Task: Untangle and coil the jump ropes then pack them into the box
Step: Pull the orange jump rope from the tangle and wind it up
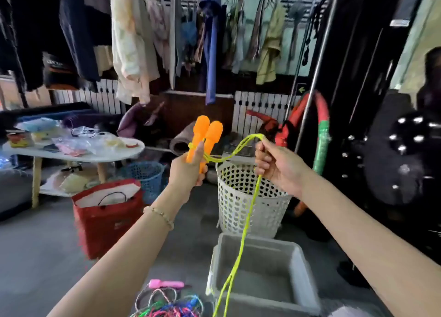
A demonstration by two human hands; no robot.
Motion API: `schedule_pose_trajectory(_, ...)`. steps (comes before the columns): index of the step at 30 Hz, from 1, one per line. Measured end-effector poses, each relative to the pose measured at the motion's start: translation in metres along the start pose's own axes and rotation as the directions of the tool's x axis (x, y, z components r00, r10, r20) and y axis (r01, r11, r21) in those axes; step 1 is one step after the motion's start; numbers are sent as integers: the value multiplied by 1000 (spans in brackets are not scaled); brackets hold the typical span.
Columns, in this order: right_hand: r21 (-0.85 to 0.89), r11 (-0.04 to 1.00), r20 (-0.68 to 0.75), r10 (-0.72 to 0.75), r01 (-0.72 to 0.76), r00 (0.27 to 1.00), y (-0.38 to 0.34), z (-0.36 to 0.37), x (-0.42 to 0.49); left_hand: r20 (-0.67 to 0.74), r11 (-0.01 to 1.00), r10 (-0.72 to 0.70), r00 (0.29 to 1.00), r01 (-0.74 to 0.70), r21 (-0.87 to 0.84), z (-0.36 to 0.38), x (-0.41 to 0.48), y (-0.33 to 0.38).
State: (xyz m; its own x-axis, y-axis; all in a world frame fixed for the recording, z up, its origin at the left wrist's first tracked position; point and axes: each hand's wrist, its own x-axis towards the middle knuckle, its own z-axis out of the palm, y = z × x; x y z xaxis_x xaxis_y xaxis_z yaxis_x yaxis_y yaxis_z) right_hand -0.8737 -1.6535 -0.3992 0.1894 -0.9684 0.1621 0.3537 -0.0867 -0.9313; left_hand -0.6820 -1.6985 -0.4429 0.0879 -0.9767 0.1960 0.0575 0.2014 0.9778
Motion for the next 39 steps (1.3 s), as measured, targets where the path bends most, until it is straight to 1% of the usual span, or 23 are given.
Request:
schedule_pose_trajectory(3,-24,994,-105,101,-104,989,24,-40,-32,76,999,-20,997,18,32,28,-14,-23)
schedule_pose_trajectory(4,-82,983,-129,151,-162,980,33,-55,-43,99,998,-28,995,23,55,37,-19,-29)
schedule_pose_trajectory(5,-180,958,-156,198,-225,968,41,-70,-54,124,997,-42,991,33,76,46,-23,-35)
schedule_pose_trajectory(6,-304,908,-190,239,-289,952,51,-86,-63,151,995,-61,987,49,86,55,-27,-41)
schedule_pose_trajectory(8,-560,727,-266,295,-397,918,67,-111,-78,211,992,-103,972,85,94,71,-36,-52)
schedule_pose_trajectory(9,-668,624,-285,290,-406,914,74,-121,-81,240,990,-118,963,95,107,80,-39,-58)
schedule_pose_trajectory(10,-736,557,-278,269,-385,922,82,-127,-80,266,987,-132,955,102,124,89,-42,-64)
schedule_pose_trajectory(11,-766,550,-241,234,-333,942,87,-127,-78,287,984,-147,947,111,139,97,-44,-70)
schedule_pose_trajectory(14,-683,709,-105,142,-175,984,113,-125,-63,312,977,-197,929,160,140,118,-45,-84)
schedule_pose_trajectory(17,-629,775,-57,34,-62,998,135,-122,-52,326,976,-188,927,141,163,127,-37,-97)
schedule_pose_trajectory(19,-527,848,-113,-11,-51,994,143,-121,-47,310,973,-190,931,137,186,127,-29,-105)
schedule_pose_trajectory(21,-402,911,-182,12,-85,983,148,-124,-41,273,969,-220,937,177,172,122,-20,-117)
schedule_pose_trajectory(23,-372,917,-208,65,-141,976,149,-128,-33,244,965,-240,939,203,167,117,-12,-130)
schedule_pose_trajectory(25,-506,845,-215,73,-175,974,150,-132,-25,227,963,-248,942,214,163,116,-6,-141)
schedule_pose_trajectory(26,-607,775,-219,53,-179,974,152,-134,-23,215,962,-252,943,220,164,116,-4,-146)
schedule_pose_trajectory(28,-794,582,-216,-4,-173,976,157,-137,-22,185,958,-266,946,238,162,116,-1,-157)
schedule_pose_trajectory(30,-915,377,-179,-69,-140,981,164,-142,-25,129,951,-296,946,279,136,111,3,-169)
schedule_pose_trajectory(31,-945,300,-164,-91,-130,982,166,-143,-26,97,946,-311,945,299,124,105,6,-174)
schedule_pose_trajectory(32,-960,253,-151,-107,-120,983,166,-143,-26,73,942,-322,944,312,122,99,10,-178)
schedule_pose_trajectory(33,-965,240,-135,-110,-105,985,165,-143,-24,60,939,-326,944,316,134,93,13,-182)
schedule_pose_trajectory(36,-960,279,-39,-96,-10,995,166,-140,-19,54,936,-316,947,301,184,83,18,-189)
schedule_pose_trajectory(38,-961,278,-28,-79,-5,996,170,-138,-19,62,930,-323,944,304,208,80,19,-195)
schedule_pose_trajectory(39,-954,299,-39,-65,-17,997,173,-137,-19,65,923,-333,941,312,224,78,19,-197)
